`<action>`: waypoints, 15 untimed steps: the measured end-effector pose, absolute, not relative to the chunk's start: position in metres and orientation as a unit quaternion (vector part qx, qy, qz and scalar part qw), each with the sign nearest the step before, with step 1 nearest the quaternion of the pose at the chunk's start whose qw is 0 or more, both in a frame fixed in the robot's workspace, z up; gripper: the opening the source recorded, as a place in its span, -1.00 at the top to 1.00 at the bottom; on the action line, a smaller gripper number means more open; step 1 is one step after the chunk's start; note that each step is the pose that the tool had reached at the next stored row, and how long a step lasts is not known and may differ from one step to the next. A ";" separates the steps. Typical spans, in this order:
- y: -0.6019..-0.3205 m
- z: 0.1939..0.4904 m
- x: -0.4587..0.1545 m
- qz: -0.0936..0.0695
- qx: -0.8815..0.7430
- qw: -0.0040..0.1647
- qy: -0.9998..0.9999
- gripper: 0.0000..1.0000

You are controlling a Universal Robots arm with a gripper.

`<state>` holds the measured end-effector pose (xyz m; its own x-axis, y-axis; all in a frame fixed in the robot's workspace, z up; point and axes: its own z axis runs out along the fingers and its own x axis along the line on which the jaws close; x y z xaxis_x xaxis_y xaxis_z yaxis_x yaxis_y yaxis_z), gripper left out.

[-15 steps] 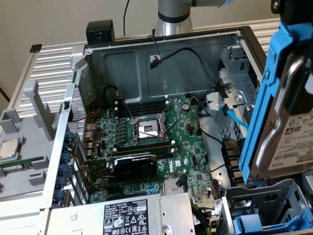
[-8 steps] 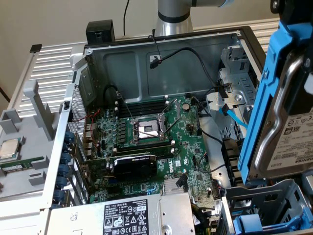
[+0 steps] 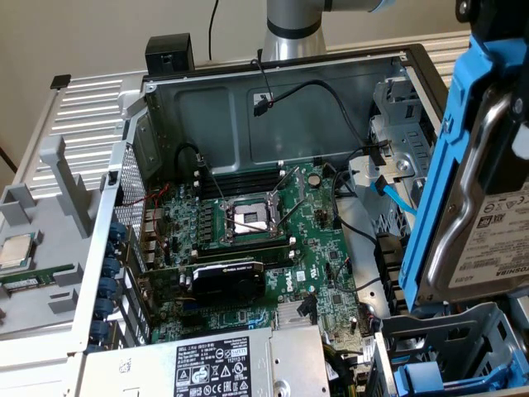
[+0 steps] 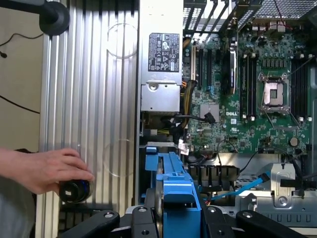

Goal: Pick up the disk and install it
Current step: 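Pick up the disk, then insert the disk into the insertion slot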

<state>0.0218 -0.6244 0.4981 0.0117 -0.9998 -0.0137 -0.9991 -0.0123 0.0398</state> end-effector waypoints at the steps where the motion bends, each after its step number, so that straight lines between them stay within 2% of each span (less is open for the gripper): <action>1: -0.624 0.498 0.022 -0.019 0.711 0.010 -0.703 0.26; 15: -0.624 0.498 0.023 -0.026 0.712 0.016 -0.702 0.26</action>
<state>0.0227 -0.6245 0.4981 0.0130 -0.9998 -0.0140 -0.9982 -0.0138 0.0590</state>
